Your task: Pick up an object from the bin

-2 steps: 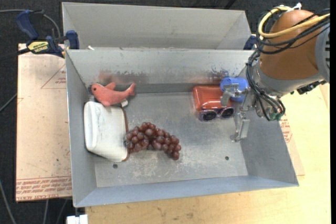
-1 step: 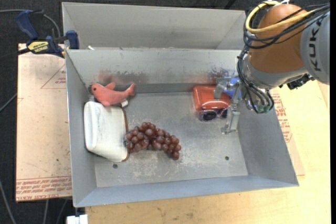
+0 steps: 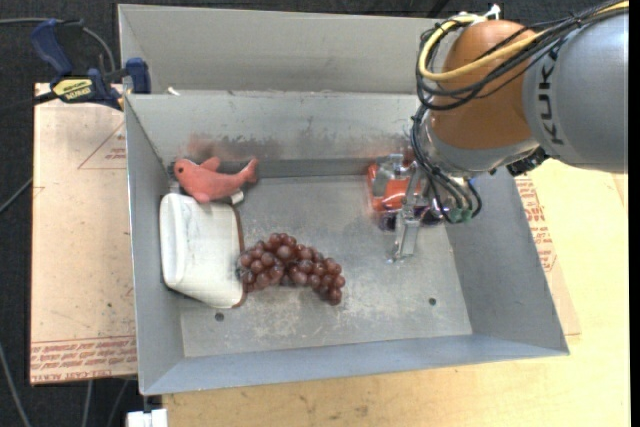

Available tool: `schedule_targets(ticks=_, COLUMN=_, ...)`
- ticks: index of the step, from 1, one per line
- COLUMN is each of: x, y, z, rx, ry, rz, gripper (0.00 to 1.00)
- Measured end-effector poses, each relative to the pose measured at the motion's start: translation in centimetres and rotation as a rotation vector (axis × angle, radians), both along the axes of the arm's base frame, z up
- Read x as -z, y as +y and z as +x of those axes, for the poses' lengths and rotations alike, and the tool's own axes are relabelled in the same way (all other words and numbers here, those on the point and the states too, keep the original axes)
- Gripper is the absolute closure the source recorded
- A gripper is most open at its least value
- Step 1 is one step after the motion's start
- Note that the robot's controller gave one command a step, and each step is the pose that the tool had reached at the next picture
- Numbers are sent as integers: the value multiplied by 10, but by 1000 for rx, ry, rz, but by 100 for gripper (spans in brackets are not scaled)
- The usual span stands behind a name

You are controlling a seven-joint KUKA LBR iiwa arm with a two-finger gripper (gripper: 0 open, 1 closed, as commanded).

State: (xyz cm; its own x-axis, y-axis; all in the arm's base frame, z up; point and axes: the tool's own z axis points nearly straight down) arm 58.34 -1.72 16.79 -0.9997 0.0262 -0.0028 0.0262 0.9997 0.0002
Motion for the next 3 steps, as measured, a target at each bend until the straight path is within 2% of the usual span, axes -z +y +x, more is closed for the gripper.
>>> schedule_targets(ticks=1, x=17, y=27, z=-4, rx=-43, ry=0, rz=3, gripper=0)
schedule_targets(ticks=2, x=33, y=50, z=-9, rx=70, ry=-2, rz=-3, gripper=0)
schedule_targets(ticks=3, x=38, y=67, z=-8, rx=78, ry=-2, rz=1, gripper=0)
